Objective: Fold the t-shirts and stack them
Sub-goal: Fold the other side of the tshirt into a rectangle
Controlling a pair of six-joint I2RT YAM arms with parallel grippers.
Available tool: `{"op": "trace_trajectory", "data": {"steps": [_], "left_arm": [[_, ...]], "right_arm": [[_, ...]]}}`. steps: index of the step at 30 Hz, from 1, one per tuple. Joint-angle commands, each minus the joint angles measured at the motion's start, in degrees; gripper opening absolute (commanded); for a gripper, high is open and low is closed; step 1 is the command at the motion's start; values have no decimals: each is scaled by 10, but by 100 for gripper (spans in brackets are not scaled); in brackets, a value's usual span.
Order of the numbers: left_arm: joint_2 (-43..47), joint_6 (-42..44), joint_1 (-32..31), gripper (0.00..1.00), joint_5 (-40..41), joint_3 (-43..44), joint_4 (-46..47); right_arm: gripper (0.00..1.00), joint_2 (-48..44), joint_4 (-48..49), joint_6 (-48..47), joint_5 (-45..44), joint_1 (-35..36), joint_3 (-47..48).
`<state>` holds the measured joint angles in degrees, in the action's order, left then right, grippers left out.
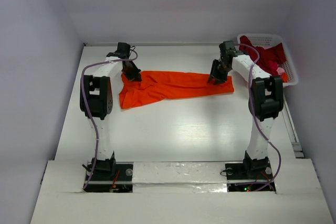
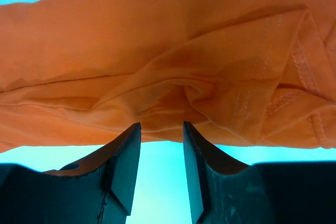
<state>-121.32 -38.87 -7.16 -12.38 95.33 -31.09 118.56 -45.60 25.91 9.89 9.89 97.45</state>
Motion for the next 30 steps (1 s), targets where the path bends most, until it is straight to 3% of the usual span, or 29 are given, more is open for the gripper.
{"op": "trace_trajectory", "data": {"steps": [1,7,16,30], "left_arm": [[-3,-3,6,0,-5,29,-6],[-5,0,11,0,-4,28,-7],[3,0,11,0,-6,19,-5],[9,-1,16,0,-12,13,-4]], "right_arm": [[43,-55,21,1,-33,8,-16],[44,-73,8,-4,-134,8,-10],[49,-41,-10,-5,-175,8,16],[48,0,-14,1,-182,-21,24]]}}
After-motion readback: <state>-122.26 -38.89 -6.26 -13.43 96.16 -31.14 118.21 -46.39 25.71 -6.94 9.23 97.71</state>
